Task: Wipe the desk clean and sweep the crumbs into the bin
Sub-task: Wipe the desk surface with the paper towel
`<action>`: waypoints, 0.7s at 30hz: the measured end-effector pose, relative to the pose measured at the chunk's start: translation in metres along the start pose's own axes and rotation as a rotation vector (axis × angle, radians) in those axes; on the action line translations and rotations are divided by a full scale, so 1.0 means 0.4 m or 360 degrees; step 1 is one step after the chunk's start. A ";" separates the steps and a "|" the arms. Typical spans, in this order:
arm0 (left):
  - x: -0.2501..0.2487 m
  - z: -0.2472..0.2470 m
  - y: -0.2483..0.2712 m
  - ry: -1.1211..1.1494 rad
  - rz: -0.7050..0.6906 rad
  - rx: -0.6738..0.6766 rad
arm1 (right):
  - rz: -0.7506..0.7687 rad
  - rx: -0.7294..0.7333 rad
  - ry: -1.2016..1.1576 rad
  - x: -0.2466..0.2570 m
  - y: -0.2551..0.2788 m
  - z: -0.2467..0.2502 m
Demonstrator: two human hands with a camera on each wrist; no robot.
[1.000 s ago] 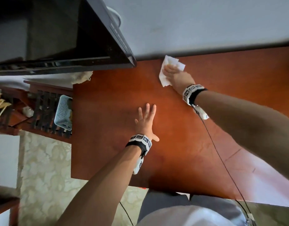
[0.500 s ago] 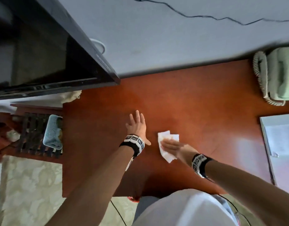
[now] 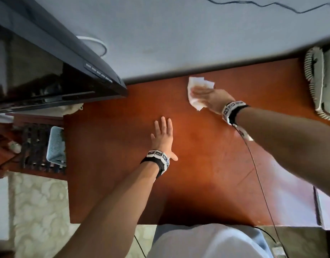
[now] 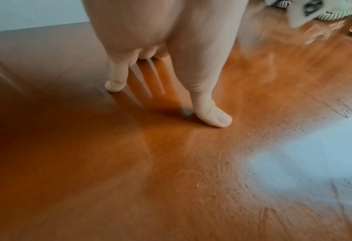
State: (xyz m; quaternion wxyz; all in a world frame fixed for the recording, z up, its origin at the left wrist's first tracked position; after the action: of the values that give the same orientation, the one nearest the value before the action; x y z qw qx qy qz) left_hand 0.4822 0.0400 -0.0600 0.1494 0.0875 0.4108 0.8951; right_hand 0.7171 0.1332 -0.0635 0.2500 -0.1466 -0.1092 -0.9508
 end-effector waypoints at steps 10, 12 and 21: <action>0.011 -0.006 0.000 0.0037 -0.0010 0.0003 | -0.0314 0.0162 0.0203 -0.009 -0.018 -0.011; 0.012 -0.002 0.004 0.0054 -0.0004 0.0001 | -0.0234 0.0029 -0.0122 0.022 0.081 -0.064; 0.007 0.012 0.026 0.0136 0.0020 -0.0039 | 0.0039 0.0135 -0.0285 0.300 0.496 -0.205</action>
State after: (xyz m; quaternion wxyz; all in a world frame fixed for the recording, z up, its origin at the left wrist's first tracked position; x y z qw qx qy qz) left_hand 0.4787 0.0379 -0.0488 0.1272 0.0500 0.4051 0.9040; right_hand 0.6995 -0.1120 -0.0733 0.2569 -0.2215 -0.1695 -0.9253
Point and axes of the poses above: each hand's wrist, its own y-axis away from the middle knuckle, its own z-axis out of the back of the hand, x = y × z, the point moved 5 cm from there along -y, towards the middle knuckle, and after that the axes turned 5 degrees about -y, right-handed, at the moved point
